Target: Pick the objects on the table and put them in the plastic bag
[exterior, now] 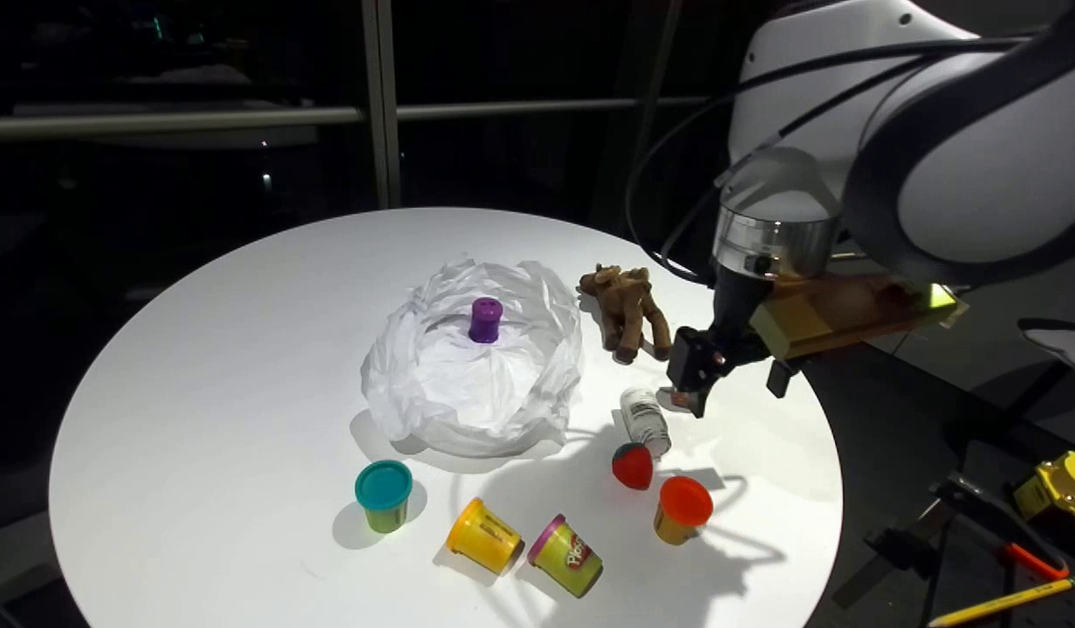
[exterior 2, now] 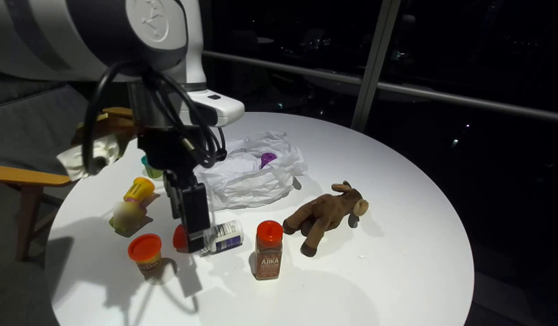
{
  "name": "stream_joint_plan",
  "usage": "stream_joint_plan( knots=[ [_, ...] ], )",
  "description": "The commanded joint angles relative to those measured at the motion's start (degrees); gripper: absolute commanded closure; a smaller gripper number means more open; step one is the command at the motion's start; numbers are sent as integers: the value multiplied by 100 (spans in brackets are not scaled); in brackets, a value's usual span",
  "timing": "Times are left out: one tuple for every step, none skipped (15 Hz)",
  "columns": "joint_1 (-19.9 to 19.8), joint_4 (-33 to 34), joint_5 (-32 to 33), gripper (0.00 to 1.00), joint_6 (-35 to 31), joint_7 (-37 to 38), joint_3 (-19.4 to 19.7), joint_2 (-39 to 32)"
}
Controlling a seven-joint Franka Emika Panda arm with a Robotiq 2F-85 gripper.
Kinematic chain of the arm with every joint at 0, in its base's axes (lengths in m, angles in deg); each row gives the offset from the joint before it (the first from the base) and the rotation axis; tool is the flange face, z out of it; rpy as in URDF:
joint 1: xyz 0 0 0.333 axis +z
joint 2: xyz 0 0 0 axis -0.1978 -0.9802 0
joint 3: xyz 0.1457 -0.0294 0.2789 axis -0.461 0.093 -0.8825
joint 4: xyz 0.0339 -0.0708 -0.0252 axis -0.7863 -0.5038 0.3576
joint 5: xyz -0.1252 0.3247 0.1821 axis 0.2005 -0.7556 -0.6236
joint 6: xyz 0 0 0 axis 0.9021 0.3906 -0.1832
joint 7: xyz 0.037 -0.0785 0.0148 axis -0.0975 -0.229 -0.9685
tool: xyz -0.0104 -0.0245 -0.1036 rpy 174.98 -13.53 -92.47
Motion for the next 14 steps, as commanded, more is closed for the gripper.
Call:
stream_joint_plan(
  knots=[
    [-197, -792, 198, 0, -835, -142, -10, 505],
    [-198, -868, 325, 0, -1019, -66, 43, 518],
    [-154, -892, 625, 0, -1186, 123, 151, 512],
    [-124, -907, 901, 0, -1321, 246, 254, 506],
    [-90, -896, 1195, 0, -1426, 379, 367, 494],
    [-64, -873, 1492, 0, -1522, 524, 477, 464],
    [-92, -878, 1614, 0, -1597, 541, 507, 451],
    [-87, -896, 1688, 0, -1672, 565, 554, 428],
    [-143, -939, 1567, 0, -1721, 459, 503, 426],
    [-192, -1007, 1416, 0, -1740, 333, 453, 484],
    [-270, -1057, 1162, 0, -1737, 133, 341, 515],
    [-225, -636, 774, 0, -1706, 86, 105, 94],
    [-231, -443, 384, 0, -1708, -23, -113, -94],
    [-215, -365, 65, 0, -1685, -159, -237, -117]
  ],
)
